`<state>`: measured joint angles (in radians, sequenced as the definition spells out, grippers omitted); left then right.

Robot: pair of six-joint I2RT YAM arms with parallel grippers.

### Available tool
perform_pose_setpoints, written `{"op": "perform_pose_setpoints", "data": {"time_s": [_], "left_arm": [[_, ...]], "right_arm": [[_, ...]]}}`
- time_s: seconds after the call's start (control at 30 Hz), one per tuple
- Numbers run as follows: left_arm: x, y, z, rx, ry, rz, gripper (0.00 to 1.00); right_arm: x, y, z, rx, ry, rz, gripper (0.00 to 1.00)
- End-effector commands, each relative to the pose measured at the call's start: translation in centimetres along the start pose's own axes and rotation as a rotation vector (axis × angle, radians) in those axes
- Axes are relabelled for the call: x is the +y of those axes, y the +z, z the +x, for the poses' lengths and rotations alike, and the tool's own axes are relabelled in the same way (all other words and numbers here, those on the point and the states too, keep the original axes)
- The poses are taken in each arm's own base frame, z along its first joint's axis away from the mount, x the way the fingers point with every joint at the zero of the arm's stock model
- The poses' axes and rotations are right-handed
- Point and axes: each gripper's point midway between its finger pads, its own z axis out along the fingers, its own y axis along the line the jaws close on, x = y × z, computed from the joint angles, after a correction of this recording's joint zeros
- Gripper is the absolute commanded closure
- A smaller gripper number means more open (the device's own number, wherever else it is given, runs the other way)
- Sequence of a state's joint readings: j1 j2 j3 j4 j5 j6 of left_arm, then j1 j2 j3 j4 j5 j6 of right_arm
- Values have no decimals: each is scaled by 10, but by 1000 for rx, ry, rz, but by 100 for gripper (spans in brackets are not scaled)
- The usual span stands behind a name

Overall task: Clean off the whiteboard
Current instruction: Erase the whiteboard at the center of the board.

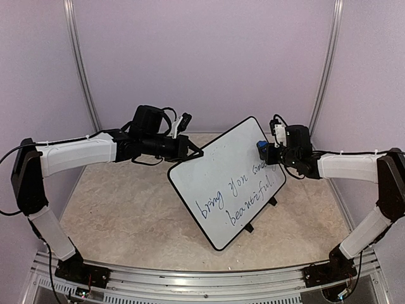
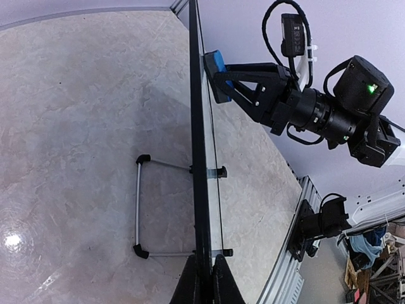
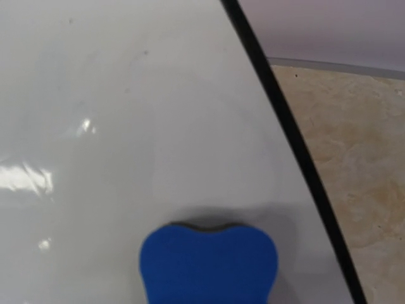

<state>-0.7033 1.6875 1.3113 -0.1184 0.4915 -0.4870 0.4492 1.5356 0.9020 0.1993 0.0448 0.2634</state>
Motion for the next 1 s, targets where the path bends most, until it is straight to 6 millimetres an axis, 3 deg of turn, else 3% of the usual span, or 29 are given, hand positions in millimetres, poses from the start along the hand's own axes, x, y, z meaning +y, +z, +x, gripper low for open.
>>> {"op": "perform_pose_setpoints", "data": {"time_s": [0.0,0.23,0.57,0.73,0.97], "left_arm": [[-58,-7,8,32,170,205,100],[-58,-6,9,34,166,211,100],[-55,-3,11,34,156,195,100],[-55,0,12,30,145,186,100],[-55,3,14,26,141,173,100]], "right_arm": [[17,3,38,98,11,-119,74],[37,-23,70,119,-9,-204,74],[124,-72,54,20,-220,-285,74],[170,-83,67,46,-315,-297,74],[227,-79,87,130,-429,-249,74]]}}
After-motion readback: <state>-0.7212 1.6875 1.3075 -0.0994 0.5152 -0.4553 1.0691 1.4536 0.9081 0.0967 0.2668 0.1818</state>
